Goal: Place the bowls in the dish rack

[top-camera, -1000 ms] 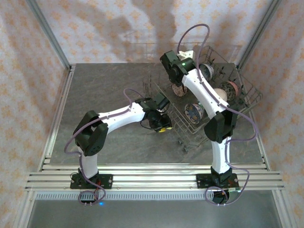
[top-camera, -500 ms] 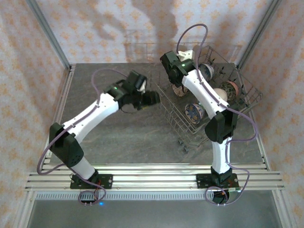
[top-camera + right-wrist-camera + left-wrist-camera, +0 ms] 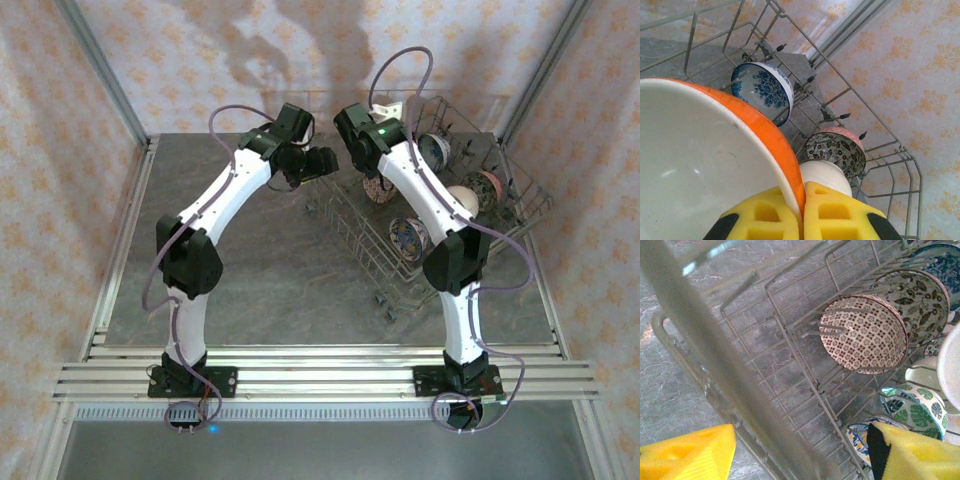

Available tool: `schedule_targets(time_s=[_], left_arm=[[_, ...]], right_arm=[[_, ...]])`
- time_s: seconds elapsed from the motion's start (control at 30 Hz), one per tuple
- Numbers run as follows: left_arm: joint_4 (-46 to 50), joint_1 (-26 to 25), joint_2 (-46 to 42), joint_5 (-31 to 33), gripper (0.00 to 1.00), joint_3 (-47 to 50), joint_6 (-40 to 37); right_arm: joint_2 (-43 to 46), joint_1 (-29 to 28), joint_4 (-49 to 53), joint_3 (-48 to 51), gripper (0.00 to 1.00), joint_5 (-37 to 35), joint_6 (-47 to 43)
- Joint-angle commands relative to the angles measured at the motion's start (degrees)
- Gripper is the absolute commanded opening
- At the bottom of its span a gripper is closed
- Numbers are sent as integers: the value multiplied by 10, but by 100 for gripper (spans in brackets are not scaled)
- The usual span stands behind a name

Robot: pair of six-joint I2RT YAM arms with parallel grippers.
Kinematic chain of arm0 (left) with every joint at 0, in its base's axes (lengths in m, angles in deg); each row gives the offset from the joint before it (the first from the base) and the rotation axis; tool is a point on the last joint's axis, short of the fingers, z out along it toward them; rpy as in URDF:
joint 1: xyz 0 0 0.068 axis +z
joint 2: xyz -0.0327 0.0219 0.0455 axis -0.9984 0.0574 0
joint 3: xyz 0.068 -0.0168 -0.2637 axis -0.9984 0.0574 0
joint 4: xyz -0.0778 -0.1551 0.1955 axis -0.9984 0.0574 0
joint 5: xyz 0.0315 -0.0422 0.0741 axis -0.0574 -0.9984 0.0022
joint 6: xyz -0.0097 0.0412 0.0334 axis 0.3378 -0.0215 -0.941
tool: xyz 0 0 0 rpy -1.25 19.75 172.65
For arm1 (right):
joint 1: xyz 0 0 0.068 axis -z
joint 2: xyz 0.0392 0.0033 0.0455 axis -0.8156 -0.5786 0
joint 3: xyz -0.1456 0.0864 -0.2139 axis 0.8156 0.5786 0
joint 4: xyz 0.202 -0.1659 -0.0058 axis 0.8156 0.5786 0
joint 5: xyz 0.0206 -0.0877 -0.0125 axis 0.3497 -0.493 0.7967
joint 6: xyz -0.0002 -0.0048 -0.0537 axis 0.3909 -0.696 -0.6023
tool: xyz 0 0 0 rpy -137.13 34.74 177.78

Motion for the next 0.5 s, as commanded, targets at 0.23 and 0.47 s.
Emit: schedule_targets(time_s=[0.23,0.47], left_arm=[[42,28,17,52,57,-60,50],[56,28,33,61,37,-86,90]], right_arm=[[-26,3,14,-47,7,-11,-12],[-25,3,1,-49,7,3,-26]])
